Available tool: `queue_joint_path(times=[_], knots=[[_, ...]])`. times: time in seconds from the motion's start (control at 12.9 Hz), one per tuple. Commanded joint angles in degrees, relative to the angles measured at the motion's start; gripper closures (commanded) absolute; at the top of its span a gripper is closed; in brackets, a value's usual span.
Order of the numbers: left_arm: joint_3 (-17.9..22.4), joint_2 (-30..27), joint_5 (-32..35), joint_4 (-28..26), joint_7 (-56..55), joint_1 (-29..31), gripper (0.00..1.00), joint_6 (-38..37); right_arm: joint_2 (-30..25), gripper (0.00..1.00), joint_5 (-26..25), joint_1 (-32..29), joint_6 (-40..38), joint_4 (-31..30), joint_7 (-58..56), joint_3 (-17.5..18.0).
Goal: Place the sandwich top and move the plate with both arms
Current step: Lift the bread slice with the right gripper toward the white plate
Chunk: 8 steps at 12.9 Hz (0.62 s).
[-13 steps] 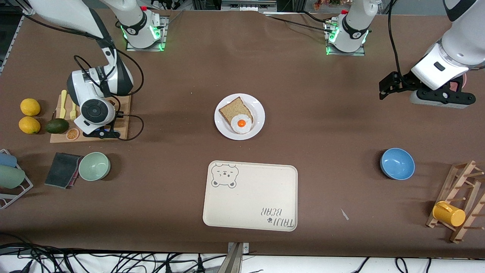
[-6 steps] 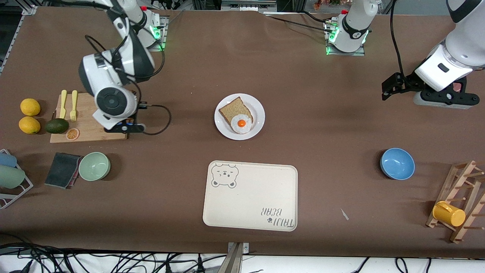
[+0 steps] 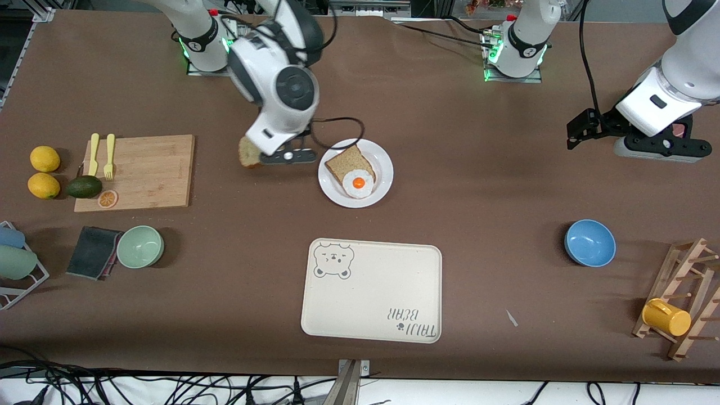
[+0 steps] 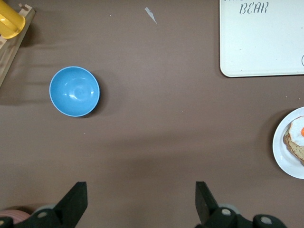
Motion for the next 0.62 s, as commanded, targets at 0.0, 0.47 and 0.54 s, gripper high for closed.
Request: queue_joint_path(times=[0.0, 0.47, 0.54], knots=[[-0.34, 0.7, 2.0, 1.71, 0.42, 0.21, 0.0, -1.1, 8.15, 1.0, 0.42, 6.72, -1.13, 9.5, 5.23, -0.7], [-0.25, 0.7, 2.0, 1.62, 0.51, 0.91, 0.0, -1.1, 20.38, 1.0, 0.42, 11.4, 8.7, 19.28, 5.95, -0.7], [-0.25, 0.79, 2.0, 1.62, 0.51, 0.83, 0.0, -1.19, 21.0, 1.0, 0.33, 12.27, 10.11, 19.55, 5.95, -0.7]])
